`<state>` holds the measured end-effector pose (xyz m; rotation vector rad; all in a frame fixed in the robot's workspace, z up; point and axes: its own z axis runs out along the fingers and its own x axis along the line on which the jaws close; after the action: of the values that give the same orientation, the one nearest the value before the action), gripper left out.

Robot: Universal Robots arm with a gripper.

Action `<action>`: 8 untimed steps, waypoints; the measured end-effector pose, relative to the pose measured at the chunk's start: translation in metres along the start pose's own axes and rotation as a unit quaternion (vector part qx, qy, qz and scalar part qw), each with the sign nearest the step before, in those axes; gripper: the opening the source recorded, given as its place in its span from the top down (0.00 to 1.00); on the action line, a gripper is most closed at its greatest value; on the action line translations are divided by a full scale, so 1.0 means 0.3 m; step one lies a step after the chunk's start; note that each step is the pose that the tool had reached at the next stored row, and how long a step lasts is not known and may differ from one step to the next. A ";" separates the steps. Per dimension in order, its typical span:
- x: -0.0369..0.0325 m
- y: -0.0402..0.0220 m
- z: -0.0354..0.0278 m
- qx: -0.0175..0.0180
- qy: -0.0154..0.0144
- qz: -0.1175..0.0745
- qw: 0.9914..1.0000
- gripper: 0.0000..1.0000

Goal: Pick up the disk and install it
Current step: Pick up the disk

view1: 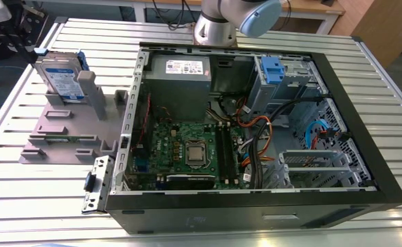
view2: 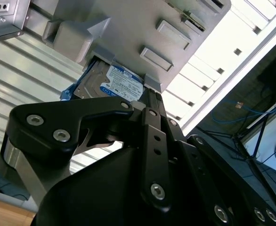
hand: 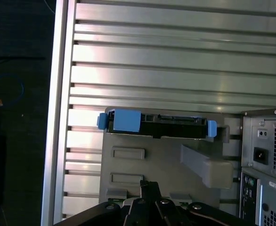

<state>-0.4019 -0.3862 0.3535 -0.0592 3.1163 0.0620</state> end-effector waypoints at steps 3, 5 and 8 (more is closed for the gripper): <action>0.000 0.000 0.000 0.000 0.000 -0.002 1.000 0.89; 0.000 0.000 0.000 0.000 0.000 -0.004 1.000 0.89; 0.000 0.000 0.000 0.000 0.000 -0.006 1.000 0.89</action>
<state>-0.4019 -0.3862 0.3534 -0.0783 3.1162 0.0614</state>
